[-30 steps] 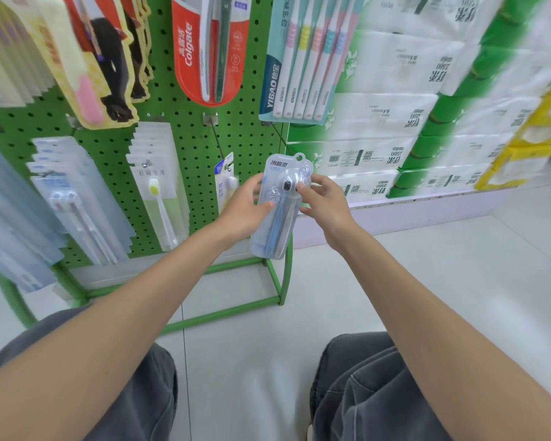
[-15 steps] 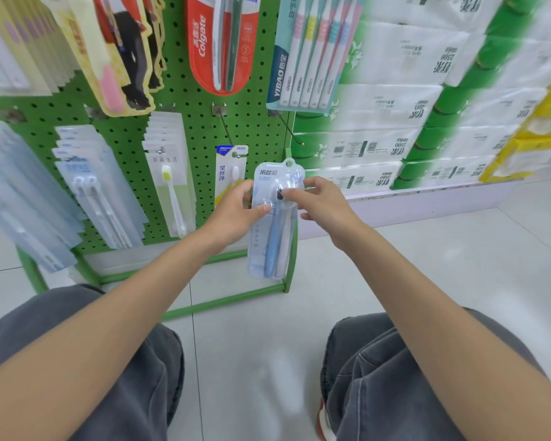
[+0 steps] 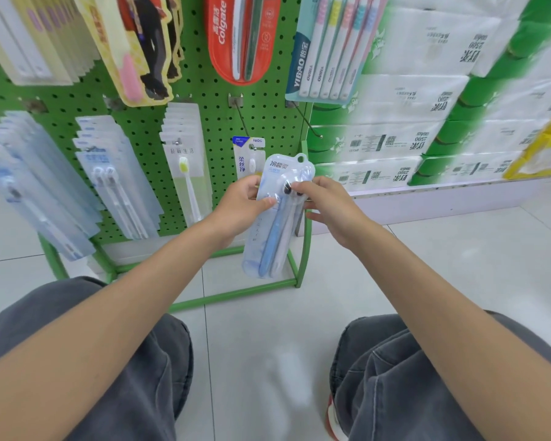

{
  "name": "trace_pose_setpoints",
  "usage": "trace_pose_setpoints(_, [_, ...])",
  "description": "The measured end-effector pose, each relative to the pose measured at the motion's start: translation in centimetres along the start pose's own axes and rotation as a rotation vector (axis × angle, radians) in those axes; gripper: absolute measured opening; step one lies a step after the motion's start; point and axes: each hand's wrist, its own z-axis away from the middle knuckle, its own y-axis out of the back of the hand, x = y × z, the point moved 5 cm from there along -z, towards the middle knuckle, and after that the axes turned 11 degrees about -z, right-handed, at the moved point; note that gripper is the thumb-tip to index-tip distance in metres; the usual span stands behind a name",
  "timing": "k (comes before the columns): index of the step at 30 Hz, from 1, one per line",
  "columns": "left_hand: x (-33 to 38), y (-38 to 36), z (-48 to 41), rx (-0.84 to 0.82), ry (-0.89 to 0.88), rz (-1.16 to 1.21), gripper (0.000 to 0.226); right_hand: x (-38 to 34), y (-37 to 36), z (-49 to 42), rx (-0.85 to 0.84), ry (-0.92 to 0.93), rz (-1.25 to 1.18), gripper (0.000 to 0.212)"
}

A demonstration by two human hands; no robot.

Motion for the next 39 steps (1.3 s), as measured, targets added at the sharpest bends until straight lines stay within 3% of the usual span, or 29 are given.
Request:
trace_pose_setpoints(4, [-0.1,-0.1,0.1,-0.026,0.101,0.106,0.024,0.2,0.4,0.1,-0.035,0.003,0.013,0.017])
trace_pose_setpoints(15, [0.1,1.3,0.1,0.053,0.158,0.239,0.027,4.8,-1.7,2.6,-0.311,-0.107,0.32,0.037])
trace_pose_setpoints(22, [0.3,1.9,0.1,0.045,0.15,0.237,0.026,7.9,-1.7,3.4,-0.318,-0.124,0.383,0.022])
trace_pose_setpoints(28, [1.5,1.8,0.2,0.099,-0.11,-0.183,0.021,8.1,-2.0,3.8,-0.264,0.011,0.402,0.019])
trace_pose_setpoints(34, [2.2,2.1,0.2,0.077,-0.181,-0.306,0.05,6.8,-2.2,4.7,-0.207,0.201,0.43,0.04])
trace_pose_setpoints(39, [2.6,1.5,0.8,0.036,-0.146,-0.191,0.075,6.1,-2.9,5.3,-0.226,0.3,0.72,0.071])
